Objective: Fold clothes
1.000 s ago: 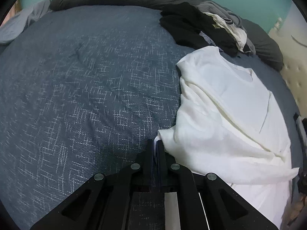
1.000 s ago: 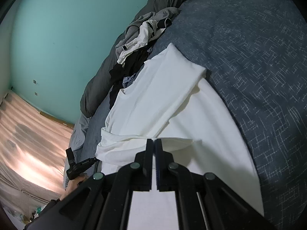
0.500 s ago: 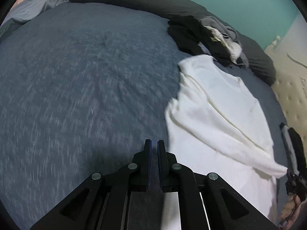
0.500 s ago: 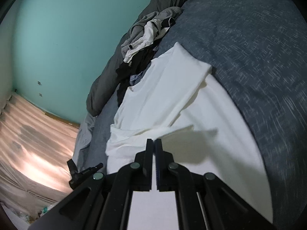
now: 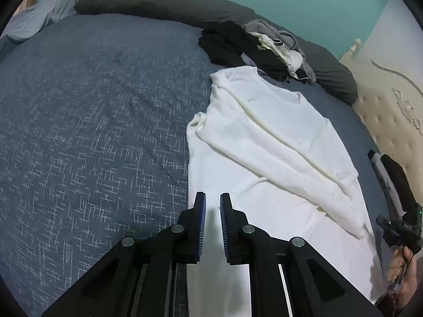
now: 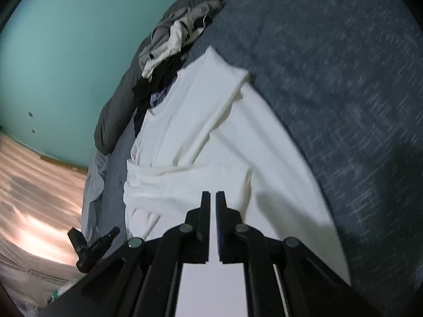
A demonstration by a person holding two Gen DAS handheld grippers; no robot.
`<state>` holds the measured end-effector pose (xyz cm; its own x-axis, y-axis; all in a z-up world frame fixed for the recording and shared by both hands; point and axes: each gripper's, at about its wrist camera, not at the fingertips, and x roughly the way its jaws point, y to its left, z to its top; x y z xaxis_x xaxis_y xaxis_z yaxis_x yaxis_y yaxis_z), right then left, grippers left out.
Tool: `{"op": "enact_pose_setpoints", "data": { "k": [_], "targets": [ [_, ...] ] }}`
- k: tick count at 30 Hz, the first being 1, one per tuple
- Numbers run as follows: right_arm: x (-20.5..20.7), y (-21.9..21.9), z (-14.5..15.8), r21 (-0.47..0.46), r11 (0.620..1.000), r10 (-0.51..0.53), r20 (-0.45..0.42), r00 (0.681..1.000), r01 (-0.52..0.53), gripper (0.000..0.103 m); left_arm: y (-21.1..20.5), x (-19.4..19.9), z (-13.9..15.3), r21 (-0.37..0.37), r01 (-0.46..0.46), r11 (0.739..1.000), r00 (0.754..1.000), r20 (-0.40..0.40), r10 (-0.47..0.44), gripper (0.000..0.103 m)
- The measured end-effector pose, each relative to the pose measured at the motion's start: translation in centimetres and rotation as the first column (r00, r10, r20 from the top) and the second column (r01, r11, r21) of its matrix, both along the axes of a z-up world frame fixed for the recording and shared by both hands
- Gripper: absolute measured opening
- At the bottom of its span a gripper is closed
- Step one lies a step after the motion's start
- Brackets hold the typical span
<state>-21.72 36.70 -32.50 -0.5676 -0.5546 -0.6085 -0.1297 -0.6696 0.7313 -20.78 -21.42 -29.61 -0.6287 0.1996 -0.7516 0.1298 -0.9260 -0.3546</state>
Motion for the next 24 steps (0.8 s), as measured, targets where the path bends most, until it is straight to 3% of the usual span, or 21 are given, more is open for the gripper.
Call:
{"op": "enact_pose_setpoints", "data": {
  "k": [1,3,5,14,16,17,18,21,24],
  "targets": [
    [0.0,0.2,0.2,0.007,1.000,-0.008,-0.004,1.000,0.008,0.009,-0.1,0.0,0.0,0.020,-0.002,1.000,1.000,-0.005,0.002,0.013],
    [0.5,-0.3,0.2,0.020,1.000,0.007,0.001,1.000,-0.007,0.031,-0.3,0.1,0.0,0.028,-0.006,1.000,1.000,-0.009,0.006,0.013],
    [0.7,-1.6,0.2,0.064,0.997,0.049,0.017,0.999,-0.050,0.039,-0.1,0.2,0.2,0.032,0.001,0.999,1.000,-0.016,-0.001,0.014],
    [0.2,-4.8,0.0,0.220,0.966,0.133,0.036,0.990,-0.138,0.040,0.6,0.7,0.1,0.035,0.016,0.999,1.000,-0.021,-0.015,0.015],
    [0.1,-5.5,0.0,0.252,0.955,0.150,0.041,0.988,-0.155,0.030,0.6,0.7,0.2,0.032,0.015,0.999,1.000,-0.025,-0.014,0.015],
    [0.0,-5.8,0.0,0.269,0.949,0.158,0.044,0.986,-0.164,0.014,0.5,0.7,0.2,0.037,0.014,0.999,1.000,-0.026,-0.013,0.016],
    [0.0,-6.1,-0.1,0.285,0.943,0.167,0.046,0.985,-0.173,0.009,0.5,0.7,0.2,0.042,0.013,0.999,1.000,-0.027,-0.012,0.016],
    [0.0,-6.8,0.3,0.313,0.930,0.187,0.051,0.981,-0.194,0.003,0.4,0.6,0.1,0.052,0.009,0.999,1.000,-0.023,-0.008,0.016],
    [0.6,-5.9,2.0,0.212,0.958,0.190,0.041,0.981,-0.194,0.003,0.4,0.5,0.0,0.058,0.007,0.998,1.000,-0.023,-0.006,0.016]
  ]
}}
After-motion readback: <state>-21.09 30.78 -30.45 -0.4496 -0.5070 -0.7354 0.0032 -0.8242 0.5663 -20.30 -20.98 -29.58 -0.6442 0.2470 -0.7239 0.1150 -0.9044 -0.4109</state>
